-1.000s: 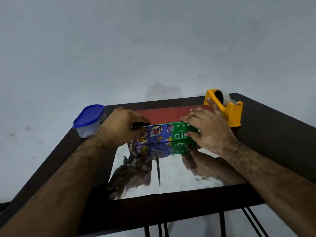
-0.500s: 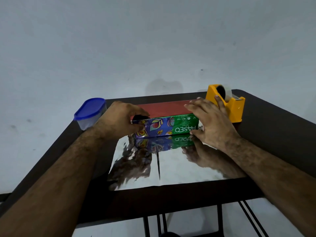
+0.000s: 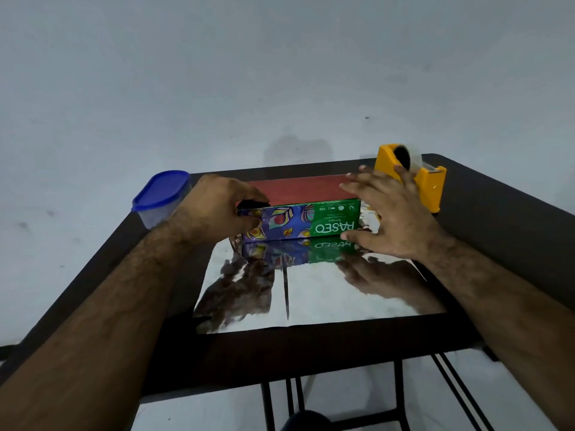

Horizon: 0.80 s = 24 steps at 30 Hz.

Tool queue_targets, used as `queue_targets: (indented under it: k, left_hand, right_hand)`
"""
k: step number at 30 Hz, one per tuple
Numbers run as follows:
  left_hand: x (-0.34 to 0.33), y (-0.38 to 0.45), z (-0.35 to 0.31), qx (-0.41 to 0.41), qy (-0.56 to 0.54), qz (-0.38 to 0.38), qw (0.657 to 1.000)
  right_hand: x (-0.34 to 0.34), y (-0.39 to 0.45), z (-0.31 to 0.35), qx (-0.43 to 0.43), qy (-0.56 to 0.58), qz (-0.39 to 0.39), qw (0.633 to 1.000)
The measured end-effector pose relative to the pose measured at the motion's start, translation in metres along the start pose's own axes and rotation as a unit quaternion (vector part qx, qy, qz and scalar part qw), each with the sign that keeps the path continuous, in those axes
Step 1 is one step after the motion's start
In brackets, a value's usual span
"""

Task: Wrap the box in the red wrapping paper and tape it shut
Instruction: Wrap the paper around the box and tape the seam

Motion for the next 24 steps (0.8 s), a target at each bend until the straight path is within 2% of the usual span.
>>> queue_targets:
  k: [14,24]
  left_hand:
    - [0.004,-0.003,-0.008,-0.002,0.000,-0.002,1.000]
    - [0.004,-0.004,-0.008,-0.027,0.016,-0.030,0.999]
  right_hand:
    - [-0.009,0.003,0.015,0.021,-0.017,0.050,0.998]
    - [-0.014,0.025,0.020,0.012,-0.021,-0.050,0.998]
Point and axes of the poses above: each hand's wrist, its own y-axis towards the middle knuckle, its own x-axis out of the back of the hand, z = x × y, the point moved 3 cm from there along y, towards the middle knuckle, and after that the axes turned 9 degrees about x, right-handed, at the moved point
